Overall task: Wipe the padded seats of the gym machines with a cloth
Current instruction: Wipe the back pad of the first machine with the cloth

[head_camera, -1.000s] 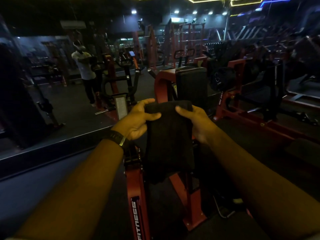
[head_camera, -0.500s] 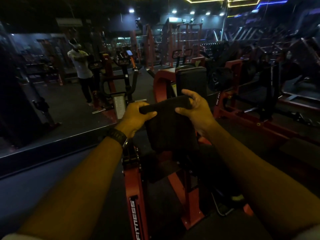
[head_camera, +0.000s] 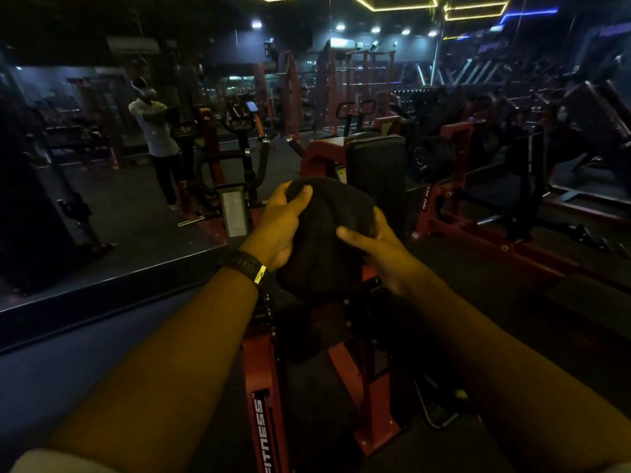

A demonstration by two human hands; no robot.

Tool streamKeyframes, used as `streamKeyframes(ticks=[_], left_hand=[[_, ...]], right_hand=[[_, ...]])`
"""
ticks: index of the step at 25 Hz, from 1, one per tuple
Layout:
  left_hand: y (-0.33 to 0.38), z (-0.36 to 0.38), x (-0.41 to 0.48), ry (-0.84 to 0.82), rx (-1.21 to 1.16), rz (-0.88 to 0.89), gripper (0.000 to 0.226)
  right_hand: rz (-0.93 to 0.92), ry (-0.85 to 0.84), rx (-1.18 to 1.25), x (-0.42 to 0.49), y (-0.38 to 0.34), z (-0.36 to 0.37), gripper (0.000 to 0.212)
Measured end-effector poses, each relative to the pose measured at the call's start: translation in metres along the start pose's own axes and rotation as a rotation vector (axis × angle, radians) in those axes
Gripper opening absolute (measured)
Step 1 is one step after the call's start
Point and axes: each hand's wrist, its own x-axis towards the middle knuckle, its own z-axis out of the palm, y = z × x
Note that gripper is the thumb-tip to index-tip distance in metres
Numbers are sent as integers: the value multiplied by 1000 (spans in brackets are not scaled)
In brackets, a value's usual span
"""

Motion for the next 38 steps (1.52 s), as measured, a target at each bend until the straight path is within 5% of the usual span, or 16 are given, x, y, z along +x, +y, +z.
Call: streamKeyframes(ticks=[6,10,15,20,23,27,32,38], left_hand=[[-2,0,-2,-12,-138,-125,28],[-4,-1,2,-44,-142,-159,38],[-13,7,7,14,60,-97,40],[-31,10,-2,-166,7,-186,86],[-49,22,-14,-191,64,-142,83],[-44,41,-11,-105,77,55,43],[-46,51,-16,-240,242,10,68],[-61,60,-13,-149,474,113,60]], right_hand=[[30,-6,199,-9,10,-1,33],[17,-36,239,-10,2,-12,40],[-74,186,184,-10,-8,-16,35],[-139,293,279,-6,-9,-32,43],[-78,294,330,-12,-13,-49,51],[-162,205,194,-21,-2,-64,58],[-242,180,182,-24,6,-89,71],[-48,42,-372,-33,-1,-114,90]])
